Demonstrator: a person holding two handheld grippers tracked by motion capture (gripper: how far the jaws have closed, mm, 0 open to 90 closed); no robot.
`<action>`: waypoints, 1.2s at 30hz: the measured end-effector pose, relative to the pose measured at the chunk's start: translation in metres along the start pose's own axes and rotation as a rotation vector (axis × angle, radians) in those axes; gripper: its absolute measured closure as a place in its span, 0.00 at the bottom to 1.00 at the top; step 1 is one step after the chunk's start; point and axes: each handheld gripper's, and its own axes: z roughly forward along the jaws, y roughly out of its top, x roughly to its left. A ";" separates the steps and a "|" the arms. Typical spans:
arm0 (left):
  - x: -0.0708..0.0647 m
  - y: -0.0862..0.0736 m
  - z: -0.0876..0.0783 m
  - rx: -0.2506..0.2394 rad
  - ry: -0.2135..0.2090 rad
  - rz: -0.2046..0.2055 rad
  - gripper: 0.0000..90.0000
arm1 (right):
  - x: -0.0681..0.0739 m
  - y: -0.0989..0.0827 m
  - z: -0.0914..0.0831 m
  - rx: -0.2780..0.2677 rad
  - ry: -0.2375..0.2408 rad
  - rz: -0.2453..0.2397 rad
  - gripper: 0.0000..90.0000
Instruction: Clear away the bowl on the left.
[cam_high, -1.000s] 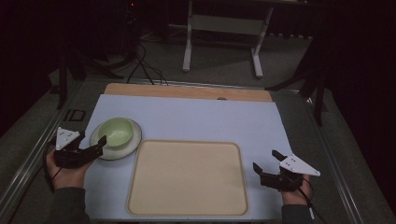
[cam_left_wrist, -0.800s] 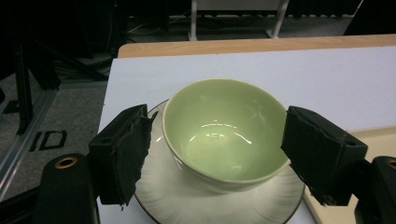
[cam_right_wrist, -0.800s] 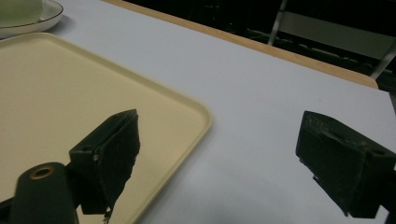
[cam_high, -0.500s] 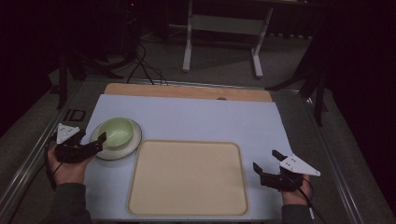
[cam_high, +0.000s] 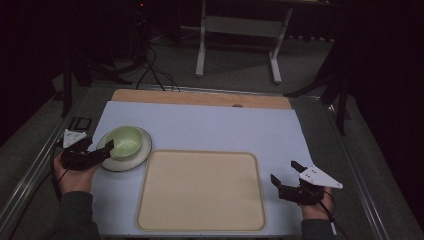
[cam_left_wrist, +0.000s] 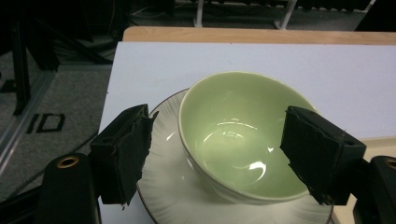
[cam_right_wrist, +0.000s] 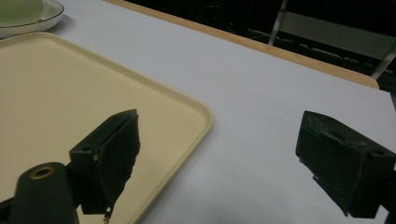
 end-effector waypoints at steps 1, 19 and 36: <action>0.001 0.000 0.002 0.004 0.001 -0.006 0.27 | 0.000 0.000 0.000 0.000 0.000 0.000 0.15; 0.015 -0.002 0.030 0.102 0.038 -0.079 0.31 | 0.000 0.000 0.001 0.009 0.002 0.005 0.15; 0.023 -0.007 0.051 0.265 0.059 -0.155 0.32 | 0.000 0.000 0.001 0.008 0.005 0.005 0.15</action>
